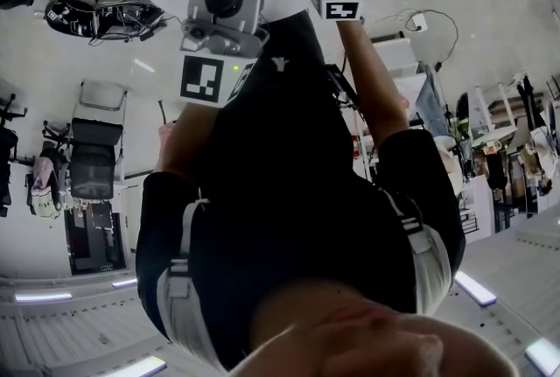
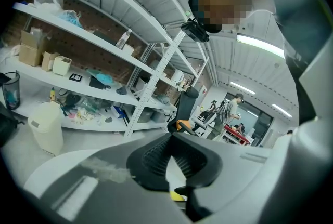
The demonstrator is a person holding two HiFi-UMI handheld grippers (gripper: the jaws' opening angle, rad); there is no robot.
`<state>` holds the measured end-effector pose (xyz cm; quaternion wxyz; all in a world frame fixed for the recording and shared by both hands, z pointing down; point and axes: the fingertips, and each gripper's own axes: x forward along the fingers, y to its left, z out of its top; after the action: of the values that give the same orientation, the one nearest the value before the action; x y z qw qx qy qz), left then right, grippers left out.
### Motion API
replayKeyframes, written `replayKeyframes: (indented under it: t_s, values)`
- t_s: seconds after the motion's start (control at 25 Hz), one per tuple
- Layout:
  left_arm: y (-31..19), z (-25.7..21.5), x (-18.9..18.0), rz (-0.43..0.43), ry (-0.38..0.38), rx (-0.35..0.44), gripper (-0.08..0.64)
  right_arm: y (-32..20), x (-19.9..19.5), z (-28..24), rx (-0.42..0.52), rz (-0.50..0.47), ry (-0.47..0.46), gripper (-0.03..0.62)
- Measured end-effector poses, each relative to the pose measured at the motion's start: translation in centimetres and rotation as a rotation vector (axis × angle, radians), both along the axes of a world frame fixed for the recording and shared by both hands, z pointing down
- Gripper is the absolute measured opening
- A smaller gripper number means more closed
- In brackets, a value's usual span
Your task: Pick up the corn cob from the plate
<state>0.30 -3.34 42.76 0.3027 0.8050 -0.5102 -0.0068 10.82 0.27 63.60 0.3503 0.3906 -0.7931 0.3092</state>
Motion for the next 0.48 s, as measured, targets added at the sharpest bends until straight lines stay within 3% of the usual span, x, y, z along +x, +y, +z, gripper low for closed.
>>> replayKeyframes:
  t_s: [0.48]
  values:
    - [0.4, 1.1, -0.2, -0.008, 0.002, -0.016, 0.003, -0.1, -0.5, 1.9, -0.012, -0.053, 0.030, 0.298]
